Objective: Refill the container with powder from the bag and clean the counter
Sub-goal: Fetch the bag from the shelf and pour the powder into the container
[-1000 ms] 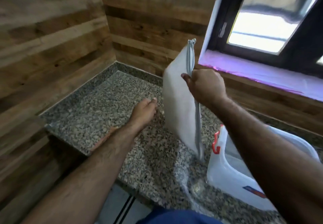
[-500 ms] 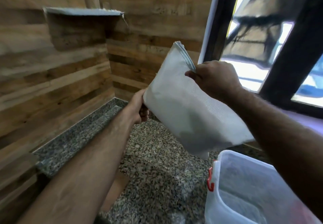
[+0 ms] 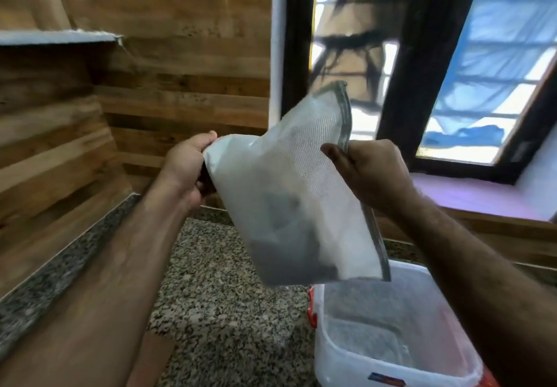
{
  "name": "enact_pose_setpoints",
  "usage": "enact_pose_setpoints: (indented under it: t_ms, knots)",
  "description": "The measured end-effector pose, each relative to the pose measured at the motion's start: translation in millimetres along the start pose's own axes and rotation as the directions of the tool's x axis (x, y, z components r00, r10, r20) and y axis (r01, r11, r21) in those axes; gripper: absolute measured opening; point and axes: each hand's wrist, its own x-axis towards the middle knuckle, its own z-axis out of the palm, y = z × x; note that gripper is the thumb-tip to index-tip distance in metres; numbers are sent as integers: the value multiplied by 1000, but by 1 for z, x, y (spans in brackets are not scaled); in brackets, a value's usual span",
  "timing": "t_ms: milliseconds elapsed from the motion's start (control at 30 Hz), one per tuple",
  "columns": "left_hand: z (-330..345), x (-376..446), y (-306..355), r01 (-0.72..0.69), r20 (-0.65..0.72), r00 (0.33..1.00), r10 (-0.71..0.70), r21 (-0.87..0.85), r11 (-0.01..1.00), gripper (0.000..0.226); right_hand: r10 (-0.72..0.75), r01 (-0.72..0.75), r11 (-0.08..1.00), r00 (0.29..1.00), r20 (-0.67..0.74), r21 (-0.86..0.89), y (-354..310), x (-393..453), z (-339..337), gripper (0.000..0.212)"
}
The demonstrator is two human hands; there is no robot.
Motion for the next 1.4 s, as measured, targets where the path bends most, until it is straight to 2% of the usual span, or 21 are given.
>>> enact_pose_setpoints:
  t_ms: [100,267,500,733,800,900,1033,1133,1200,1300,1400]
  knots:
    - [21,-4,8,-48,40,998,47,31,998,52,100,-105,993,992,77,55,18,-25,-6,73]
    - [58,-13,3,-83,60,995,80,48,995,46,167,-185,977,974,154,111,39,-73,-5,63]
    - [98,-34,-6,-122,92,990,108,161,979,48,281,-295,952,947,155,82,57,-123,0,70]
    - [135,-42,-8,-223,167,970,179,304,926,46,405,-419,884,908,108,209,79,-160,-3,68]
    - [146,-47,-10,-248,181,964,193,367,897,45,456,-470,849,883,116,242,86,-169,-2,69]
    - [162,-56,-15,-278,183,959,216,453,847,40,522,-540,779,840,148,319,95,-186,-1,82]
    - [178,-60,-21,-283,162,959,232,524,803,45,604,-635,662,766,218,398,99,-206,-2,79]
    - [193,-66,-24,-295,160,955,249,601,743,48,636,-674,570,724,267,470,104,-217,1,85]
    - [202,-71,-25,-316,172,947,270,647,694,49,651,-702,512,693,309,495,108,-224,3,78]
    - [213,-75,-29,-343,179,933,312,706,620,53,661,-749,394,634,402,533,111,-230,1,54]
    - [222,-78,-35,-355,183,918,352,776,521,53,653,-777,377,609,451,504,113,-232,-8,53]
